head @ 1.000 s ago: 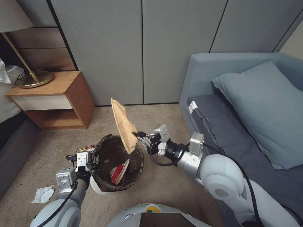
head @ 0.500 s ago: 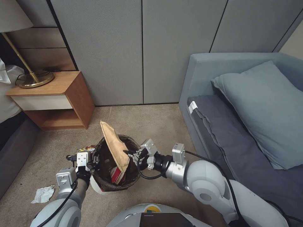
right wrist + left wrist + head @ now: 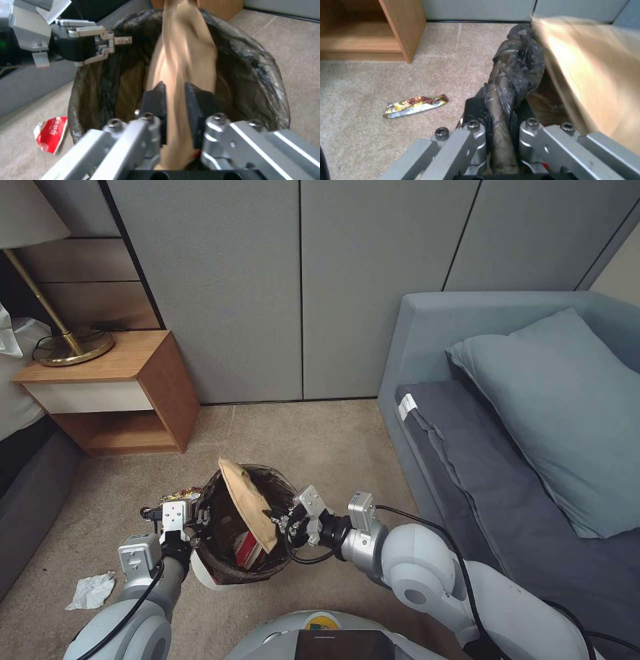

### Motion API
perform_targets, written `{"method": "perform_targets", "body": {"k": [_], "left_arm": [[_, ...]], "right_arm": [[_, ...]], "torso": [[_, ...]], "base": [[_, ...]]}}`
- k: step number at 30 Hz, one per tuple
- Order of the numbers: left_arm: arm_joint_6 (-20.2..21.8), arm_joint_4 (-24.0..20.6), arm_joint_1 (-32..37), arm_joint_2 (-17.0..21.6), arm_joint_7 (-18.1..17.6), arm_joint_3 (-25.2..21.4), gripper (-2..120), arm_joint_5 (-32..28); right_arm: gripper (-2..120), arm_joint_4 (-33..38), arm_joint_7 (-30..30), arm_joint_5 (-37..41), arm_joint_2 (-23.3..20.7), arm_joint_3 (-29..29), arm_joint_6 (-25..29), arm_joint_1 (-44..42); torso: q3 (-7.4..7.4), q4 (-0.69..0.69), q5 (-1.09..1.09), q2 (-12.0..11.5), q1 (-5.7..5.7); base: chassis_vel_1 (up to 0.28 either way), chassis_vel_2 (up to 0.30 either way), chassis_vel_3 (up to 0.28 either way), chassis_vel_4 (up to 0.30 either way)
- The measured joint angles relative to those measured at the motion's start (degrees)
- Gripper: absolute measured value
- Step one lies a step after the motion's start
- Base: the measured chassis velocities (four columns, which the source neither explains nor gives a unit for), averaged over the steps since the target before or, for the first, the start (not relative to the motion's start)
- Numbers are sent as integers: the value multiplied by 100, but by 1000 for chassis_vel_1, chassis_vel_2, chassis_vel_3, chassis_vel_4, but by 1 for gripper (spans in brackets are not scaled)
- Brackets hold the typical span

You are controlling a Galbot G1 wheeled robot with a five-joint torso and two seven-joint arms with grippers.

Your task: Pick up the trash bin, then pick up the garbage from the floor and place it into the trash bin.

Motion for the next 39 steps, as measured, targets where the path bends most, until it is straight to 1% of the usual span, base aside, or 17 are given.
{"method": "perform_targets", "body": {"k": [1,3,5,8,9,13,16,17,19,20,22,26,32,34,36,37,39], "left_arm": [[0,0,0,0,0,0,7,0],[2,0,4,10,7,-8,7,-7],[2,0,5,13,8,-11,7,-11],[4,0,1,18,15,-8,7,-18],[4,0,1,18,15,-8,7,-18],[6,0,-9,16,30,-6,7,-18],[19,0,-17,7,80,-8,7,-17],[19,0,-17,7,80,-8,7,-17],[31,0,-36,5,91,-12,7,-16],[31,0,-36,5,91,-12,7,-16],[34,0,-45,7,93,-29,7,-14],[36,0,-49,16,94,-44,7,-17],[37,0,-52,46,96,-44,7,-23],[37,0,-55,52,96,-43,7,-24],[37,0,-63,66,96,-36,7,-27],[37,0,-63,66,96,-36,7,-27],[37,0,-88,74,96,-32,7,-28]], "right_arm": [[18,0,0,0,0,0,0,0],[30,-36,2,-45,19,-35,0,7],[33,-49,6,-50,27,-45,0,11],[49,-94,25,-54,51,-76,0,36],[49,-94,25,-54,51,-76,0,36],[64,-109,35,-57,49,-53,1,37],[78,-101,35,-56,44,84,3,-13],[78,-101,35,-56,44,84,3,-13],[89,-25,30,-51,58,375,10,-117],[89,-25,30,-51,58,375,10,-117],[98,113,60,-52,80,679,61,-309],[100,301,189,-52,109,986,145,-571],[100,791,178,-344,263,1981,270,-1522],[100,835,168,-385,291,2103,285,-1614],[100,905,123,-752,442,2587,454,-1878],[100,905,123,-752,442,2587,454,-1878],[100,769,-153,-1542,606,2976,937,-2052]], "torso": [[0,0,0,0,0],[0,0,0,0,0],[0,0,0,0,0],[0,0,0,0,0],[0,0,0,0,0],[0,0,0,0,0],[0,0,0,0,0],[0,0,0,0,0],[0,1,0,0,0],[0,1,0,0,0],[0,0,0,0,0],[0,1,0,0,0],[0,-2,0,0,0],[0,-1,1,0,0],[0,0,1,0,0],[0,0,1,0,0],[-1,0,0,0,0]], "base": [[0,0,0,0],[0,0,0,0],[0,0,0,0],[0,0,0,0],[0,0,0,0],[0,0,0,0],[0,0,0,0],[0,0,0,0],[0,0,0,0],[0,0,0,0],[0,0,0,0],[0,0,0,0],[0,0,0,0],[0,0,0,0],[0,0,0,0],[0,0,0,0],[0,0,0,0]]}}
